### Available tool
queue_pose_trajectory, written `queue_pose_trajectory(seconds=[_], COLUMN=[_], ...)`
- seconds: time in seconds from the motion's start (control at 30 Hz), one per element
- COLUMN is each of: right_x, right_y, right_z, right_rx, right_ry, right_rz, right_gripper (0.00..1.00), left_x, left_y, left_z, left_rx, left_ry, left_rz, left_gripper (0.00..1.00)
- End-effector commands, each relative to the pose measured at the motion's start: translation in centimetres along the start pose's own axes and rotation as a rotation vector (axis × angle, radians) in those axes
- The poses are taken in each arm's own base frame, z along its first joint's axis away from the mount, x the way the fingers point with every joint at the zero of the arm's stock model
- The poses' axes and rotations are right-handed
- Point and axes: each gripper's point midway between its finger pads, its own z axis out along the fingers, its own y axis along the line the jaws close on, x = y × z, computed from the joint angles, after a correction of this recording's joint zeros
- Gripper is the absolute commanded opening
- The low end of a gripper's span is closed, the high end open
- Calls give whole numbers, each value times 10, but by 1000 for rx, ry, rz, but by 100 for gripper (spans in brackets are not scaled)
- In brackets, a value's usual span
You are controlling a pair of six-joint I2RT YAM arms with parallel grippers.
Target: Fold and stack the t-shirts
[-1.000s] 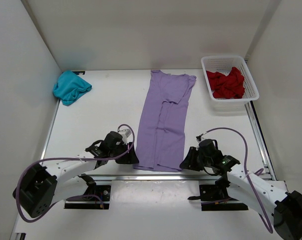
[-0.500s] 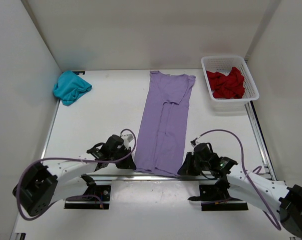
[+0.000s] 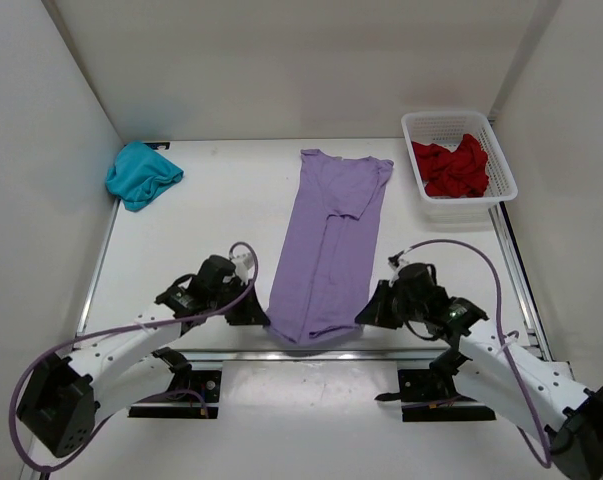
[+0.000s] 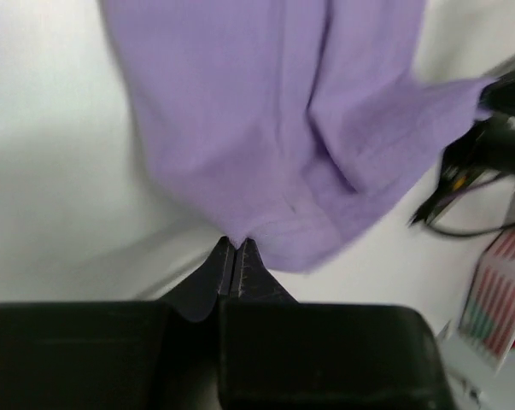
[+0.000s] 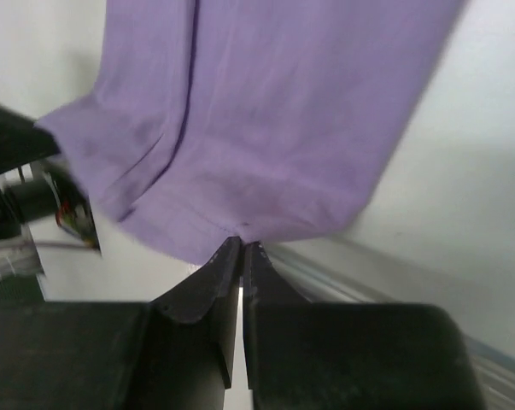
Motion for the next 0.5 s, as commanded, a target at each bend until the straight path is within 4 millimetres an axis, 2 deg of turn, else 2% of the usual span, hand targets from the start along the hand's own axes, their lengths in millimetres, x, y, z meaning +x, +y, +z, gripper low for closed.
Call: queue_pose_trajectory(seconds=[0.0, 0.03, 0.07, 0.13, 0.23, 0.27, 0.3, 0.33, 0.37, 0.4, 0.47], right_x=[-53, -61, -80, -106, -136, -145, -154, -166, -175, -182, -199], right_y=[-4, -5, -9, -19, -33, -33, -39, -41, -42, -39, -48], right_z=[-13, -13, -17, -19, -15, -11, -12, -11, -9, -10, -4], right_rx=[0, -4, 2, 42, 114, 124, 131, 142, 152, 143, 195], right_ry=[-115, -119, -159, -208, -238, -244, -261, -275, -281, -292, -301], right_rz=[-94, -107, -111, -104, -97, -109, -99, -90, -87, -88, -86], right_gripper=[0, 0, 0, 0, 0, 0, 0, 0, 0, 0, 0], left_x=[-69, -86, -105, -138, -177, -188, -195, -210, -222, -230, -240], left_y=[-31, -33, -37, -46, -45, -47, -38, -42, -33, -33, -29], left_z=[-9, -10, -7, -6, 10, 18, 27, 26, 30, 37, 47], left_rx=[63, 55, 62, 58, -1, -1, -16, -12, -42, -40, -43], left_ry=[-183, -220, -255, -309, -318, -309, -301, -327, -335, -328, -320], left_rz=[33, 21, 15, 37, 55, 53, 38, 45, 32, 28, 9], left_gripper=[0, 0, 0, 0, 0, 0, 0, 0, 0, 0, 0])
